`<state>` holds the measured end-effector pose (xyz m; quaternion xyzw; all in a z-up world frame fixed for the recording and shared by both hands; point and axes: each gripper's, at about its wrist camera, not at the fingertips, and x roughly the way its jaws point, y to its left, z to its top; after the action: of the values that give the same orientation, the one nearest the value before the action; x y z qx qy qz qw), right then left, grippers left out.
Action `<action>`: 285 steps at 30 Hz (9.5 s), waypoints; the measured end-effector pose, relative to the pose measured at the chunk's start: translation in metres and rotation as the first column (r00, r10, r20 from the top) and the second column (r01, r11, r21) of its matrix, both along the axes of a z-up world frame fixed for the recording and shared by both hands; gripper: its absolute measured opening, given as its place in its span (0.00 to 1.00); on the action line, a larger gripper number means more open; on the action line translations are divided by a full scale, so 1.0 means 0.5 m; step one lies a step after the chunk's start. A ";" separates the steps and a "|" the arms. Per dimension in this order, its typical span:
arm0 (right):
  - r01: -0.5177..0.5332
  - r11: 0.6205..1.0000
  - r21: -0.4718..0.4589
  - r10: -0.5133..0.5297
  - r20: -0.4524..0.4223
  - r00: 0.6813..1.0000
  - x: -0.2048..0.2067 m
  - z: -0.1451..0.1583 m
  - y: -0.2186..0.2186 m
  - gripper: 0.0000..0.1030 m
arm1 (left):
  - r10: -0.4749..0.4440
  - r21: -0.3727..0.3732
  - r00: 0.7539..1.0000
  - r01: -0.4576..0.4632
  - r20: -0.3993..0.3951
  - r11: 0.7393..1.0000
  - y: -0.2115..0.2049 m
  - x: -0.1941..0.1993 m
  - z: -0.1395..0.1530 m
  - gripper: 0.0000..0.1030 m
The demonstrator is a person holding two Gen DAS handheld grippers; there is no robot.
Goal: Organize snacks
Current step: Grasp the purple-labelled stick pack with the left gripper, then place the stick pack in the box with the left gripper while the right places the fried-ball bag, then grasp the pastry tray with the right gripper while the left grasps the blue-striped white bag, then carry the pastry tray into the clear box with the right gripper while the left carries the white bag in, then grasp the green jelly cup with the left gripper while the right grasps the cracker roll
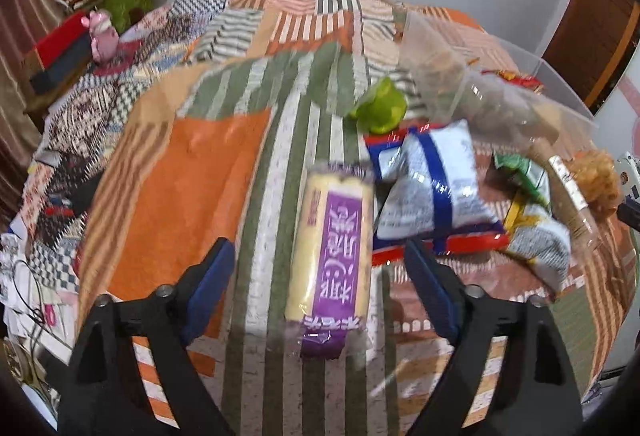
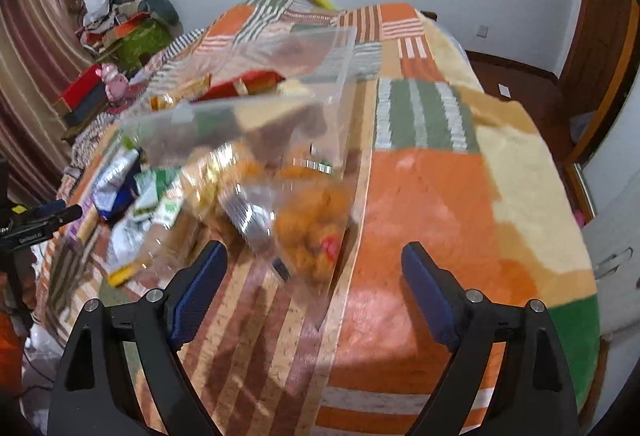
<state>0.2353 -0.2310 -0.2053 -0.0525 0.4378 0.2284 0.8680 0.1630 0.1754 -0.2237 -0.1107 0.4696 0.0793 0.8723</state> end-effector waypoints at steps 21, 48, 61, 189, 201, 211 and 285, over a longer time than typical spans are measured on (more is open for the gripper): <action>0.006 1.000 0.005 -0.006 -0.060 0.998 0.045 -0.040 0.029 0.42 | 0.015 0.038 1.000 -0.015 0.008 0.999 0.008 0.004 -0.036 0.41; 0.053 0.995 0.087 -0.061 0.088 0.994 0.025 0.068 -0.028 0.36 | -0.029 0.004 0.994 0.029 0.103 1.000 -0.020 -0.001 0.079 0.21; -0.002 0.995 0.099 -0.016 0.183 0.983 0.074 0.127 0.030 0.36 | -0.122 0.031 0.959 0.118 0.257 0.992 -0.079 0.095 0.222 0.21; -0.009 0.994 0.113 -0.013 0.197 0.980 0.096 0.129 0.081 0.73 | -0.182 0.005 0.943 0.188 0.279 0.982 -0.160 0.186 0.217 0.56; -0.071 0.993 0.095 0.054 0.169 0.984 0.174 0.114 0.174 0.73 | -0.206 -0.001 0.947 0.212 0.248 0.977 -0.179 0.296 0.195 0.56; -0.109 0.993 0.047 0.103 0.121 0.987 0.216 0.072 0.229 0.73 | -0.214 -0.013 0.955 0.221 0.203 0.975 -0.180 0.354 0.165 0.56; -0.154 0.988 0.025 0.155 -0.077 0.985 0.021 -0.046 0.202 0.33 | -0.245 0.072 0.964 0.238 0.106 0.969 -0.087 0.130 0.024 0.39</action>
<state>0.2458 -0.1299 -0.2283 -0.0690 0.4640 0.3010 0.8302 0.2281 0.1317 -0.2115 -0.0313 0.4265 -0.0202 0.9037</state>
